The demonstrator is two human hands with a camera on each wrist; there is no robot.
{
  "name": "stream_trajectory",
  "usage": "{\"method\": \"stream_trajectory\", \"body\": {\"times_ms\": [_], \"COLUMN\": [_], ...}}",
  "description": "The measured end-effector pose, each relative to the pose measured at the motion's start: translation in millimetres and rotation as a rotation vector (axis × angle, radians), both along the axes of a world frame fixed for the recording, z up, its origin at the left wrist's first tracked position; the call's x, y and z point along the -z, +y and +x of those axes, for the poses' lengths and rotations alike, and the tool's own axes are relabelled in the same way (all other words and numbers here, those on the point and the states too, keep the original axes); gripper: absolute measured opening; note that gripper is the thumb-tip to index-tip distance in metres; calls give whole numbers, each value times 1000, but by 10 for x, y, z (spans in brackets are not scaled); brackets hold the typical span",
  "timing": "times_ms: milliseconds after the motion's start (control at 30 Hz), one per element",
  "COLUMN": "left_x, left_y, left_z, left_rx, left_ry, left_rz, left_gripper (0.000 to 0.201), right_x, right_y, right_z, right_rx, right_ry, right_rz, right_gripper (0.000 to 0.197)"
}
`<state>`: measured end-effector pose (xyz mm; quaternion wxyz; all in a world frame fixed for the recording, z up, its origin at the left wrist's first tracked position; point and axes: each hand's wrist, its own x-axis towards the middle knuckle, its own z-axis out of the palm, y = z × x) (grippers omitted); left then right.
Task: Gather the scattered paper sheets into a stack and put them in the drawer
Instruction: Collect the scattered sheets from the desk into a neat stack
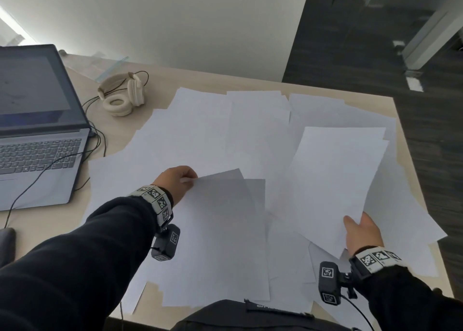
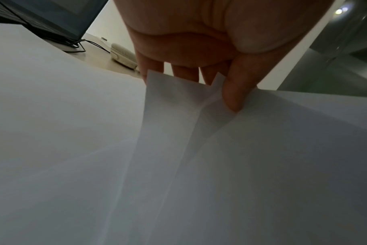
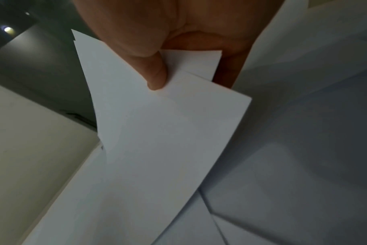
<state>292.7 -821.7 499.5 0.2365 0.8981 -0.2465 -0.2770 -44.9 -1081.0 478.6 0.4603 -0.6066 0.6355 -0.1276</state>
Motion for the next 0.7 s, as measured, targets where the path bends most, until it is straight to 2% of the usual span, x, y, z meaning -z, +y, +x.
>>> {"method": "stream_trajectory", "body": {"times_ms": [200, 300, 433, 533, 633, 700], "left_x": [-117, -66, 98, 188, 218, 231], "left_y": [-207, -359, -493, -550, -599, -602], "left_z": [-27, -114, -291, -372, -384, -357], "left_rx": [-52, -99, -118, -120, -126, -165], "left_ry": [78, 97, 151, 177, 166, 170], "left_rz": [-153, -151, -107, -103, -150, -217], "left_gripper": [18, 19, 23, 24, 24, 28], "right_x": [27, 20, 3, 80, 154, 196], "right_y": [201, 359, 488, 487, 498, 494], "right_z": [189, 295, 408, 423, 436, 430], "right_rx": [-265, -305, -306, -350, -377, -422], "right_ry": [-36, -98, -113, -82, -118, -83], "right_rz": [178, 286, 374, 372, 408, 380], "right_gripper": [15, 24, 25, 41, 23, 26]}}
